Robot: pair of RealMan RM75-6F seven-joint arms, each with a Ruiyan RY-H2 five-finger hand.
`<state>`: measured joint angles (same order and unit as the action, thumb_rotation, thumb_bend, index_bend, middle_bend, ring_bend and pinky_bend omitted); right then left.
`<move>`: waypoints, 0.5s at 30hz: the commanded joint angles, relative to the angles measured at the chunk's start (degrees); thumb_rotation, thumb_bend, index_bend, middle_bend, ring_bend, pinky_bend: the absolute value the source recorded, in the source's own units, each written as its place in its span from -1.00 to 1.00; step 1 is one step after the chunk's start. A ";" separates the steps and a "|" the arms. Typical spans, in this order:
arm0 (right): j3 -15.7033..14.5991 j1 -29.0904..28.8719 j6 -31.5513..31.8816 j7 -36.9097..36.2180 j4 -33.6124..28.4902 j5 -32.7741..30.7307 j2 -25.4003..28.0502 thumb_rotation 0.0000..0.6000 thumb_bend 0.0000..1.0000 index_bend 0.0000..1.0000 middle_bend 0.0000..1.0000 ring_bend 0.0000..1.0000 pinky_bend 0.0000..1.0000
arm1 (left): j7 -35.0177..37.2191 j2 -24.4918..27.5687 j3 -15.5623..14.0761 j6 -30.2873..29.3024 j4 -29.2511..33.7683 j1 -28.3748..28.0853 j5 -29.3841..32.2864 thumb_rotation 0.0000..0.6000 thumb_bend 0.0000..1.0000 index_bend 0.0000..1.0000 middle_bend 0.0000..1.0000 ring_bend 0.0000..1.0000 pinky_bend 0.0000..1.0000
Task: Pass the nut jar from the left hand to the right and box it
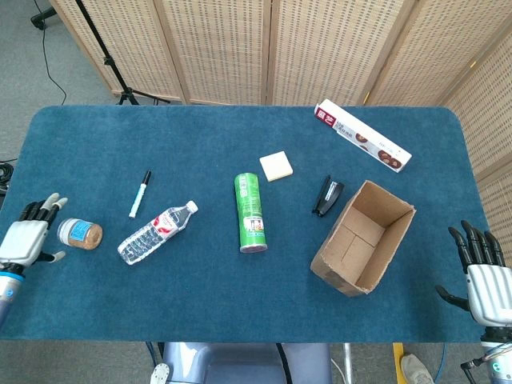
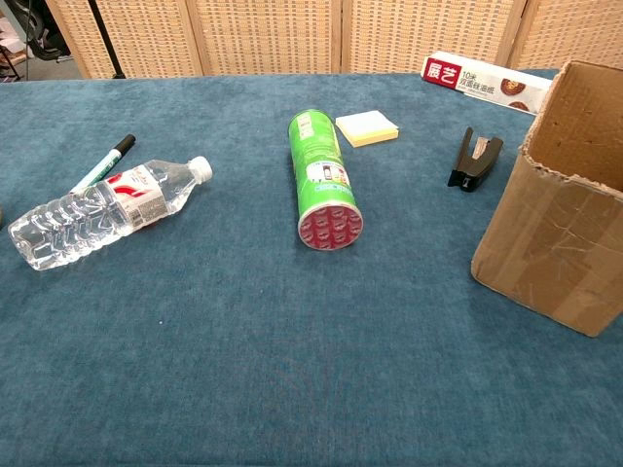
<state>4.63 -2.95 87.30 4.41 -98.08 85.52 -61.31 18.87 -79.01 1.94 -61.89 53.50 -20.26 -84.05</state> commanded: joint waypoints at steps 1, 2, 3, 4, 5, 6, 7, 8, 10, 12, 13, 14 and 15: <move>0.04 -0.07 -0.15 0.16 0.01 -0.14 -0.05 1.00 -1.00 -0.99 -1.00 -1.00 -1.00 | 2.84 -1.95 -1.15 1.08 -2.49 -2.00 -2.45 1.00 -1.00 -1.00 -1.00 -1.00 -1.00; 0.04 -0.10 -0.27 0.15 0.00 -0.22 -0.06 1.00 -1.00 -0.99 -1.00 -1.00 -1.00 | 3.00 -2.21 -1.51 1.48 -2.91 -2.50 -3.02 1.00 -1.00 -1.00 -1.00 -1.00 -0.99; 0.03 -0.14 -0.49 -0.04 -0.07 -0.37 -0.04 1.00 -1.00 -0.99 -1.00 -1.00 -1.00 | 2.85 -2.66 -1.66 1.93 -3.46 -3.01 -3.26 1.00 -1.00 -1.00 -1.00 -1.00 -0.97; 0.05 -0.17 -0.62 -0.20 -0.09 -0.48 0.01 1.00 -1.00 -0.99 -1.00 -1.00 -1.00 | 2.83 -2.97 -1.69 2.31 -3.72 -3.30 -3.25 1.00 -1.00 -1.00 -1.00 -1.00 -0.91; 0.09 -0.20 -0.72 -0.30 -0.07 -0.61 0.07 1.00 -1.00 -0.99 -1.00 -1.00 -1.00 | 2.77 -3.31 -1.66 2.68 -4.00 -3.60 -3.15 1.00 -1.00 -0.98 -0.99 -0.99 -0.86; 0.12 -0.21 -0.75 -0.33 -0.07 -0.68 0.10 1.00 -1.00 -0.99 -1.00 -1.00 -1.00 | 2.68 -3.48 -1.63 2.71 -4.18 -3.73 -3.12 1.00 -1.00 -0.87 -0.90 -0.92 -0.74; 0.18 -0.20 -0.75 -0.40 -0.09 -0.79 0.13 1.00 -1.00 -0.99 -1.00 -1.00 -1.00 | 2.59 -3.90 -1.37 2.34 -4.53 -3.80 -2.94 1.00 -0.98 -0.63 -0.69 -0.76 -0.58; 0.22 -0.19 -0.74 -0.45 -0.10 -0.86 0.15 1.00 -1.00 -0.99 -1.00 -1.00 -1.00 | 2.50 -4.27 -1.25 1.87 -4.85 -3.77 -2.90 1.00 -0.95 -0.42 -0.53 -0.63 -0.46; 0.32 -0.13 -0.63 -0.42 -0.15 -1.04 0.20 1.00 -1.00 -0.99 -1.00 -1.00 -1.00 | 2.18 -5.07 -0.97 0.31 -5.78 -3.54 -2.93 1.00 -0.78 0.09 -0.10 -0.28 -0.19; 0.45 -0.05 -0.35 -0.28 -0.25 -1.11 0.19 1.00 -1.00 -0.99 -1.00 -1.00 -1.00 | 2.07 -5.61 -0.75 -1.26 -6.48 -3.29 -3.06 1.00 -0.60 0.35 0.11 -0.11 -0.08; 0.47 -0.02 -0.25 -0.29 -0.30 -1.08 0.16 1.00 -1.00 -0.99 -1.00 -1.00 -1.00 | 2.15 -5.73 -0.77 -1.84 -6.70 -3.18 -3.18 1.00 -0.53 0.43 0.17 -0.07 -0.06; 0.48 0.00 -0.17 -0.25 -0.32 -1.03 0.14 1.00 -1.00 -0.99 -1.00 -1.00 -1.00 | 2.23 -5.73 -0.79 -2.35 -6.75 -3.11 -3.31 1.00 -0.49 0.46 0.20 -0.06 -0.04; 0.46 0.00 -0.15 -0.20 -0.32 -0.99 0.13 1.00 -1.00 -0.99 -1.00 -1.00 -1.00 | 2.28 -5.60 -0.79 -2.99 -6.61 -3.02 -3.46 1.00 -0.43 0.49 0.23 -0.04 -0.03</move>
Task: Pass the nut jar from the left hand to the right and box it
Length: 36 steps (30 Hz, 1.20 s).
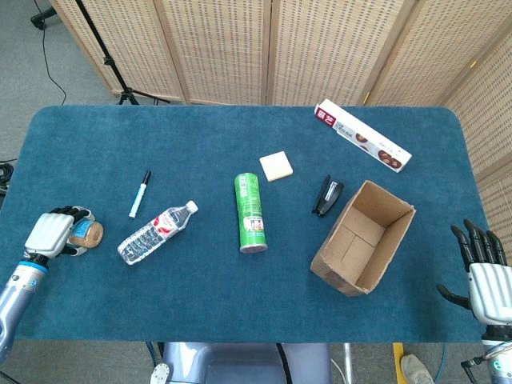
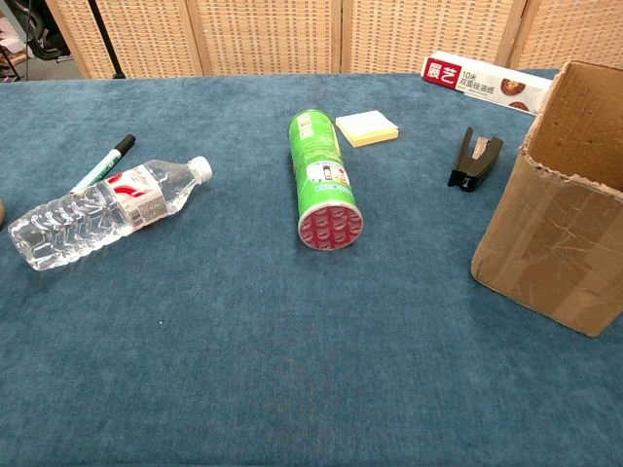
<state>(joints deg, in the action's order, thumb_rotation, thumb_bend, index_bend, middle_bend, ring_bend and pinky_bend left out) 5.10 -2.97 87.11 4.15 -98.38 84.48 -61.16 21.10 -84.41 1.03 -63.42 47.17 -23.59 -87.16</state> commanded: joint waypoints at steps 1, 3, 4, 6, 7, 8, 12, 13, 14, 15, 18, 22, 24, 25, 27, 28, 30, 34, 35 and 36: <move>-0.03 0.02 0.00 0.07 -0.03 0.07 -0.01 1.00 -1.00 -0.99 -1.00 -1.00 -1.00 | 0.07 -0.04 0.13 -1.97 -0.03 0.39 -0.45 1.00 -0.39 0.50 0.24 -0.03 -0.02; -0.08 0.04 -0.11 -0.09 -0.15 0.01 0.09 1.00 -1.00 -0.99 -1.00 -1.00 -1.00 | 0.26 0.91 0.29 -4.60 1.68 0.90 -1.00 1.00 -0.37 0.51 0.25 -0.02 -0.01; -0.07 0.06 -0.11 -0.14 -0.18 -0.04 0.13 1.00 -1.00 -0.99 -1.00 -1.00 -1.00 | 0.36 1.34 0.40 -5.86 2.52 1.14 -1.25 1.00 -0.37 0.52 0.25 -0.02 -0.01; 0.00 0.10 -0.05 -0.17 -0.23 -0.15 0.21 1.00 -1.00 -0.99 -1.00 -1.00 -1.00 | 0.26 2.95 0.75 -10.02 5.42 1.88 -2.28 1.00 -0.38 0.52 0.25 -0.02 -0.01; 0.00 0.12 -0.03 -0.28 -0.28 -0.14 0.26 1.00 -1.00 -0.99 -1.00 -1.00 -1.00 | 0.03 3.90 0.94 -12.23 7.16 2.22 -2.91 1.00 -0.39 0.52 0.25 -0.02 -0.01; 0.00 0.13 -0.02 -0.37 -0.32 -0.11 0.30 1.00 -1.00 -0.99 -1.00 -1.00 -1.00 | -0.08 4.57 1.07 -13.77 8.44 2.42 -3.45 1.00 -0.40 0.52 0.25 -0.02 -0.01; 0.08 0.21 0.17 -0.43 -0.42 -0.13 0.44 1.00 -1.00 -0.99 -1.00 -1.00 -1.00 | -0.75 8.57 0.88 -22.67 17.17 2.32 -9.52 1.00 -0.48 0.52 0.25 -0.02 -0.01; 0.15 0.28 0.35 -0.32 -0.47 -0.18 0.46 1.00 -1.00 -0.99 -1.00 -1.00 -1.00 | -1.54 9.34 0.48 -24.39 19.48 1.61 -12.20 1.00 -0.49 0.52 0.25 -0.02 -0.01; 0.21 0.34 0.53 -0.22 -0.50 -0.22 0.45 1.00 -1.00 -0.99 -1.00 -1.00 -1.00 | -2.14 9.76 0.19 -24.96 20.93 1.12 -13.67 1.00 -0.50 0.52 0.25 -0.02 -0.01; 0.39 0.49 1.02 0.05 -0.52 -0.27 0.40 1.00 -1.00 -0.99 -1.00 -1.00 -1.00 | -3.05 10.22 -0.34 -25.33 23.31 0.05 -16.17 1.00 -0.50 0.52 0.25 -0.02 -0.01; 1.02 1.19 3.17 0.53 -0.66 -0.24 0.09 1.00 -1.00 -0.99 -1.00 -1.00 -1.00 | -8.88 10.23 -1.23 -21.69 31.57 -4.78 -22.64 1.00 -0.51 0.52 0.25 -0.02 -0.01; 1.35 1.54 3.74 -0.82 -0.62 -0.43 0.47 1.00 -1.00 -0.99 -1.00 -1.00 -1.00 | -20.70 4.19 0.94 -9.93 38.23 -12.11 -24.45 1.00 -0.51 0.52 0.25 -0.02 -0.01; 1.44 1.54 3.60 -1.10 -0.57 -0.68 0.59 1.00 -1.00 -0.99 -1.00 -1.00 -1.00 | -22.99 2.27 1.39 -7.60 38.72 -13.49 -24.24 1.00 -0.51 0.52 0.25 -0.02 -0.01; 1.49 1.56 3.54 -1.25 -0.53 -0.84 0.64 1.00 -1.00 -0.99 -1.00 -1.00 -1.00 | -24.22 1.03 1.59 -6.38 38.60 -14.41 -24.45 1.00 -0.52 0.52 0.25 -0.02 -0.01; 1.61 1.56 3.43 -1.61 -0.56 -1.06 0.79 1.00 -1.00 -0.99 -1.00 -1.00 -1.00 | -26.48 -1.60 2.04 -4.01 37.56 -16.31 -24.76 1.00 -0.52 0.52 0.25 -0.02 -0.01; 1.63 1.58 3.41 -1.75 -0.58 -1.09 0.84 1.00 -1.00 -0.99 -1.00 -1.00 -1.00 | -27.19 -2.47 2.17 -3.27 37.06 -16.88 -24.81 1.00 -0.53 0.52 0.25 -0.02 -0.01; 1.65 1.61 3.36 -2.02 -0.61 -1.13 0.97 1.00 -1.00 -0.99 -1.00 -1.00 -1.00 | -28.59 -4.96 2.41 -1.34 35.34 -18.59 -24.98 1.00 -0.54 0.52 0.25 -0.02 -0.01; 1.61 1.59 3.14 -2.29 -0.64 -1.10 1.12 1.00 -1.00 -0.99 -1.00 -1.00 -1.00 | -28.67 -8.87 2.27 0.47 32.47 -21.10 -25.41 1.00 -0.56 0.52 0.25 -0.02 -0.01; 1.63 1.57 3.08 -2.28 -0.63 -1.15 1.14 1.00 -1.00 -0.99 -1.00 -1.00 -1.00 | -28.37 -9.88 2.12 0.42 31.63 -21.69 -25.74 1.00 -0.57 0.52 0.25 -0.02 -0.01; 1.64 1.56 3.03 -2.29 -0.63 -1.20 1.14 1.00 -1.00 -0.99 -1.00 -1.00 -1.00 | -28.13 -10.55 1.95 0.54 31.16 -22.11 -25.91 1.00 -0.59 0.52 0.25 -0.02 -0.01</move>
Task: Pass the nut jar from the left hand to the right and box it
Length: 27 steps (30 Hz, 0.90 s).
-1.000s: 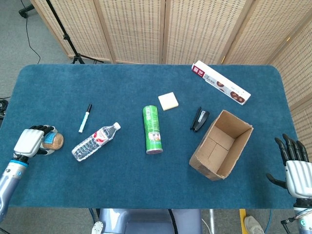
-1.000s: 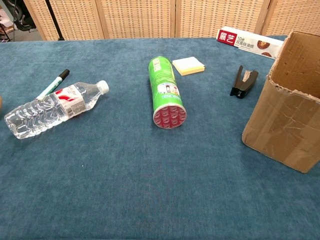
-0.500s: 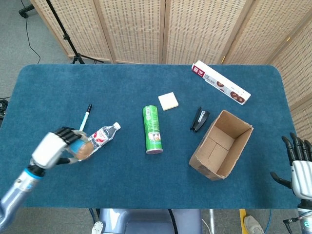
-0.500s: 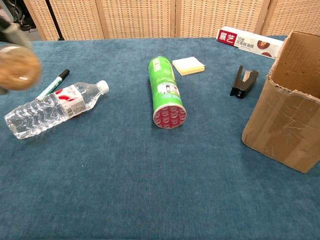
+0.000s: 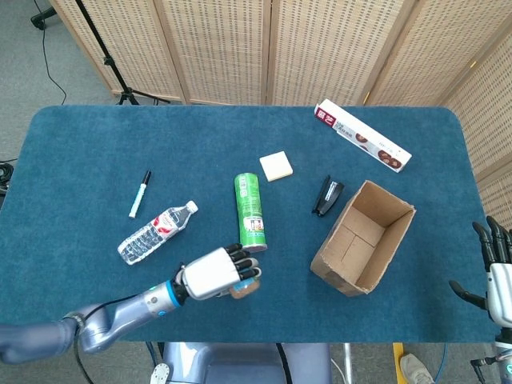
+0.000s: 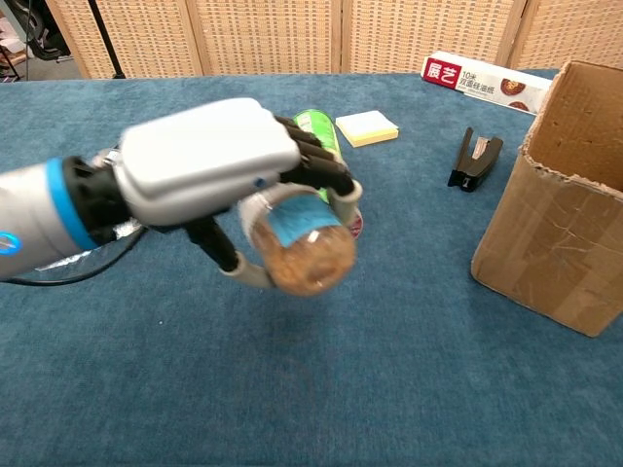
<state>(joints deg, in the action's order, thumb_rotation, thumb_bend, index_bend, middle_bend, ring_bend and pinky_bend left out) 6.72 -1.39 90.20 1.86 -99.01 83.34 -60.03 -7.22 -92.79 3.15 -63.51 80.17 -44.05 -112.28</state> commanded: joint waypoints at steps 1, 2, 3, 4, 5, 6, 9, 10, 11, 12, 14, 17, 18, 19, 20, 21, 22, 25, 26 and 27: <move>0.03 -0.05 -0.18 -0.07 -0.01 -0.12 0.04 1.00 -1.00 -0.99 -1.00 -1.00 -1.00 | 0.30 -3.09 -0.41 0.99 -2.58 -2.25 -0.98 1.00 -0.61 0.52 0.25 -0.02 -0.01; 0.06 -0.09 -0.35 -0.18 0.04 -0.27 0.07 1.00 -1.00 -0.99 -1.00 -1.00 -1.00 | -0.19 -4.06 -0.70 1.84 -3.53 -3.01 -1.29 1.00 -0.64 0.52 0.25 -0.02 -0.01; 0.13 -0.15 -0.53 -0.35 0.07 -0.44 0.14 1.00 -1.00 -0.99 -1.00 -1.00 -1.00 | -1.29 -5.34 -0.89 3.21 -4.92 -3.74 -1.10 1.00 -0.68 0.52 0.25 -0.02 -0.01; 0.16 -0.17 -0.60 -0.43 0.09 -0.50 0.17 1.00 -1.00 -0.99 -1.00 -1.00 -1.00 | -1.50 -5.88 -1.08 3.71 -5.39 -3.93 -0.71 1.00 -0.73 0.52 0.24 -0.02 -0.01; 0.20 -0.19 -0.65 -0.50 0.12 -0.53 0.21 1.00 -1.00 -0.99 -1.00 -1.00 -1.00 | -1.70 -6.29 -1.28 4.06 -5.66 -3.96 -0.05 1.00 -0.84 0.46 0.18 -0.04 -0.01; 0.22 -0.20 -0.69 -0.53 0.13 -0.56 0.23 1.00 -1.00 -0.99 -1.00 -1.00 -1.00 | -1.92 -6.41 -1.40 4.36 -5.61 -3.89 0.56 1.00 -0.93 0.32 0.03 -0.11 -0.01; 0.28 -0.23 -0.87 -0.58 0.13 -0.78 0.27 1.00 -1.00 -0.99 -1.00 -1.00 -1.00 | -2.12 -5.93 -1.87 5.92 -4.27 -3.81 2.81 1.00 -1.00 -0.34 -0.72 -0.64 -0.12; 0.27 -0.26 -0.95 -0.54 0.14 -0.81 0.27 1.00 -1.00 -0.99 -1.00 -1.00 -1.00 | -2.16 -5.61 -1.92 6.39 -3.53 -3.69 3.68 1.00 -1.00 -0.55 -0.91 -0.84 -0.25; 0.27 -0.27 -1.00 -0.52 0.13 -0.83 0.26 1.00 -1.00 -0.99 -1.00 -1.00 -1.00 | -2.07 -5.24 -1.93 6.66 -2.71 -3.60 4.43 1.00 -1.00 -0.67 -0.98 -0.93 -0.35; 0.27 -0.27 -1.00 -0.51 0.11 -0.82 0.26 1.00 -1.00 -0.99 -1.00 -1.00 -1.00 | -1.98 -4.97 -1.94 6.68 -2.16 -3.51 4.85 1.00 -1.00 -0.80 -1.00 -1.00 -0.47; 0.26 -0.26 -1.00 -0.42 0.07 -0.80 0.25 1.00 -1.00 -0.99 -1.00 -1.00 -1.00 | -1.68 -4.25 -1.95 6.17 -0.84 -3.23 5.57 1.00 -1.00 -0.95 -1.00 -1.00 -0.59; 0.25 -0.25 -0.95 -0.18 0.08 -0.78 0.18 1.00 -1.00 -0.99 -1.00 -1.00 -1.00 | -0.35 -2.81 -2.17 4.29 1.32 -2.67 5.96 1.00 -1.00 -1.00 -1.00 -1.00 -0.68; 0.25 -0.25 -0.92 -0.12 0.07 -0.77 0.15 1.00 -1.00 -0.99 -1.00 -1.00 -1.00 | 0.37 -2.12 -2.32 3.41 2.15 -2.43 5.96 1.00 -1.00 -1.00 -1.00 -1.00 -0.68; 0.25 -0.24 -0.89 -0.08 0.07 -0.74 0.14 1.00 -1.00 -0.99 -1.00 -1.00 -1.00 | 0.90 -1.64 -2.41 2.73 2.71 -2.24 5.96 1.00 -1.00 -1.00 -1.00 -1.00 -0.69; 0.25 -0.22 -0.83 -0.02 0.07 -0.71 0.11 1.00 -1.00 -0.99 -1.00 -1.00 -1.00 | 1.67 -0.83 -2.55 1.67 3.50 -1.92 5.89 1.00 -1.00 -1.00 -1.00 -1.00 -0.69; 0.25 -0.20 -0.79 0.04 0.08 -0.68 0.09 1.00 -1.00 -0.99 -1.00 -1.00 -1.00 | 2.15 -0.21 -2.65 0.95 3.99 -1.70 5.83 1.00 -1.00 -1.00 -1.00 -1.00 -0.70; 0.24 -0.18 -0.71 0.11 0.08 -0.62 0.07 1.00 -1.00 -0.99 -1.00 -1.00 -1.00 | 2.81 0.77 -2.78 -0.15 4.69 -1.32 5.78 1.00 -1.00 -1.00 -1.00 -1.00 -0.70; 0.17 0.00 0.11 0.20 0.10 0.27 0.01 1.00 -1.00 -0.99 -1.00 -1.00 -1.00 | 4.94 8.07 -2.23 -7.59 7.20 2.93 7.86 1.00 -1.00 -1.00 -1.00 -1.00 -0.70; 0.08 0.04 0.42 0.13 0.26 0.85 -0.03 1.00 -1.00 -0.99 -1.00 -1.00 -1.00 | 5.83 10.59 -2.33 -9.55 8.01 4.42 8.77 1.00 -1.00 -1.00 -1.00 -1.00 -0.70; 0.03 0.05 0.57 0.13 0.34 1.14 -0.07 1.00 -1.00 -0.99 -1.00 -1.00 -1.00 | 6.28 11.75 -2.33 -10.39 8.27 5.16 9.38 1.00 -1.00 -1.00 -1.00 -1.00 -0.70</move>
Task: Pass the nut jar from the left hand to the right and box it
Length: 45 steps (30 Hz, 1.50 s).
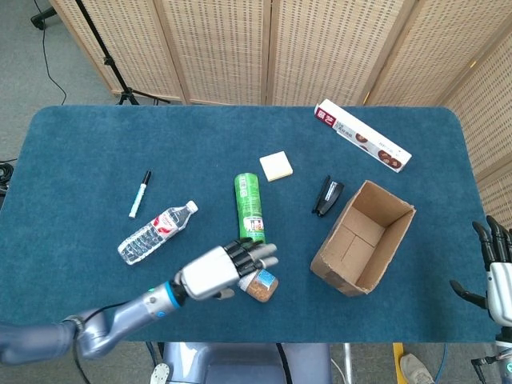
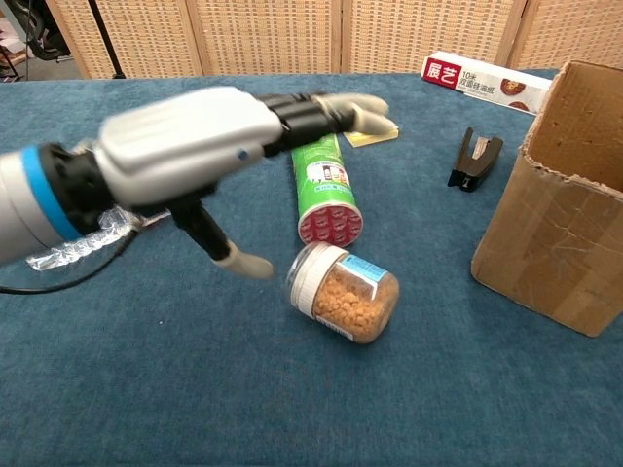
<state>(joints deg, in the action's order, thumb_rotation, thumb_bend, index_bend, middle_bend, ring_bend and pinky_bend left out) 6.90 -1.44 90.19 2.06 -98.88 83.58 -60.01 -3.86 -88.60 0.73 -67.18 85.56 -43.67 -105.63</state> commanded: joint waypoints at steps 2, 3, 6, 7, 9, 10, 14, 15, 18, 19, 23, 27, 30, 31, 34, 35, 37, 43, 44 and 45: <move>-0.39 0.13 0.94 0.18 0.39 1.78 -0.34 1.00 -1.00 -0.99 -1.00 -1.00 -1.00 | 4.45 11.79 0.10 -9.75 3.16 7.74 5.38 1.00 -1.00 -1.00 -1.00 -1.00 -0.72; -0.50 0.13 0.97 0.33 0.39 2.02 -0.43 1.00 -1.00 -0.99 -1.00 -1.00 -1.00 | 5.07 13.31 0.08 -10.79 2.99 8.86 6.36 1.00 -1.00 -1.00 -1.00 -1.00 -0.74; -0.68 0.04 0.83 0.85 0.41 2.30 -0.74 1.00 -1.00 -0.99 -1.00 -1.00 -1.00 | 7.25 16.70 0.16 -13.68 1.78 12.00 9.15 1.00 -1.00 -1.00 -1.00 -1.00 -0.78; -0.73 -0.01 0.74 1.08 0.42 2.36 -0.84 1.00 -1.00 -0.99 -1.00 -1.00 -1.00 | 8.10 17.63 0.24 -14.50 1.26 13.07 10.26 1.00 -1.00 -1.00 -1.00 -1.00 -0.79; -0.82 -0.10 0.64 1.51 0.46 2.54 -1.03 1.00 -1.00 -0.99 -1.00 -1.00 -1.00 | 10.08 19.15 0.24 -15.72 0.49 15.01 12.34 1.00 -1.00 -1.00 -1.00 -1.00 -0.81; -0.89 -0.15 0.61 1.75 0.52 2.70 -1.14 1.00 -1.00 -0.99 -1.00 -1.00 -1.00 | 11.54 20.16 0.09 -16.19 0.24 16.21 13.64 1.00 -1.00 -1.00 -1.00 -1.00 -0.82; -1.38 -0.39 0.72 2.23 0.92 4.37 -1.37 1.00 -1.00 -0.99 -1.00 -1.00 -1.00 | 15.71 24.15 -0.58 -17.69 0.71 21.61 19.58 1.00 -1.00 -1.00 -1.00 -1.00 -0.89; -1.49 -0.40 0.89 2.01 0.98 4.89 -1.31 1.00 -1.00 -0.99 -1.00 -1.00 -1.00 | 16.07 24.75 -0.78 -17.83 0.95 22.51 20.48 1.00 -1.00 -1.00 -1.00 -1.00 -0.92; -1.67 -0.06 5.46 1.01 1.91 11.12 -0.83 1.00 -1.00 -0.99 -1.00 -1.00 -1.00 | 16.27 27.42 -1.66 -18.49 2.68 27.08 25.40 1.00 -1.00 -1.00 -1.00 -1.00 -0.94; -1.92 -0.15 6.54 0.92 2.83 13.37 -0.80 1.00 -1.00 -0.99 -1.00 -1.00 -1.00 | 16.48 27.96 -1.80 -18.45 3.19 27.67 25.66 1.00 -1.00 -1.00 -1.00 -1.00 -0.94; -3.06 -3.10 7.15 0.09 6.16 23.32 0.40 1.00 -1.00 -0.99 -1.00 -1.00 -1.00 | 18.24 29.59 -1.29 -17.78 4.19 28.82 26.05 1.00 -1.00 -1.00 -1.00 -1.00 -0.94; -3.49 -7.33 3.44 1.77 5.69 29.70 2.73 1.00 -1.00 -0.99 -1.00 -1.00 -1.00 | 18.46 30.68 -0.76 -18.08 4.73 29.65 25.43 1.00 -1.00 -1.00 -1.00 -1.00 -0.94; -3.48 -10.57 -0.54 3.44 2.74 32.79 4.87 1.00 -1.00 -0.99 -1.00 -1.00 -1.00 | 17.74 31.29 -0.16 -19.33 5.54 30.58 25.07 1.00 -1.00 -1.00 -1.00 -1.00 -0.94; -3.44 -11.26 -1.61 4.23 1.98 33.37 5.27 1.00 -1.00 -0.99 -1.00 -1.00 -1.00 | 17.73 31.39 -0.06 -19.50 5.71 30.78 25.05 1.00 -1.00 -1.00 -1.00 -1.00 -0.94; -3.50 -15.33 -8.77 7.60 -3.94 36.05 6.94 1.00 -1.00 -0.99 -1.00 -1.00 -0.99 | 17.56 31.98 0.37 -20.06 6.33 31.59 24.94 1.00 -1.00 -1.00 -1.00 -1.00 -0.94; -3.53 -16.81 -12.03 8.77 -6.50 36.19 7.35 1.00 -1.00 -0.99 -1.00 -1.00 -0.98 | 17.66 32.12 0.50 -20.19 6.49 31.80 24.69 1.00 -1.00 -1.00 -1.00 -1.00 -0.94; -3.28 -18.54 -15.93 10.78 -9.62 35.79 7.34 1.00 -1.00 -0.99 -1.00 -1.00 -0.94 | 17.93 32.27 0.68 -20.29 6.61 32.09 24.33 1.00 -1.00 -1.00 -1.00 -1.00 -0.94; -2.17 -22.69 -29.83 21.51 -19.03 29.89 4.12 1.00 -1.00 -1.00 -1.00 -1.00 -0.85 | 18.68 32.60 1.20 -20.13 6.51 32.90 23.74 1.00 -1.00 -1.00 -1.00 -1.00 -0.94; -2.05 -23.04 -32.53 24.69 -20.75 27.96 3.18 1.00 -1.00 -1.00 -1.00 -1.00 -0.83 | 18.90 32.68 1.29 -19.84 6.46 32.97 23.74 1.00 -1.00 -1.00 -1.00 -1.00 -0.94; -1.85 -23.30 -34.29 26.98 -21.79 26.40 2.37 1.00 -1.00 -1.00 -1.00 -1.00 -0.82 | 19.05 32.73 1.37 -19.61 6.40 32.99 23.74 1.00 -1.00 -1.00 -1.00 -1.00 -0.94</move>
<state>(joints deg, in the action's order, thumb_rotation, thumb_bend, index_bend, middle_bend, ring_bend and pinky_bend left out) 4.35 -22.25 62.25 21.97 -115.39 114.60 -55.39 15.04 -55.94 2.01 -86.98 92.02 -10.73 -81.88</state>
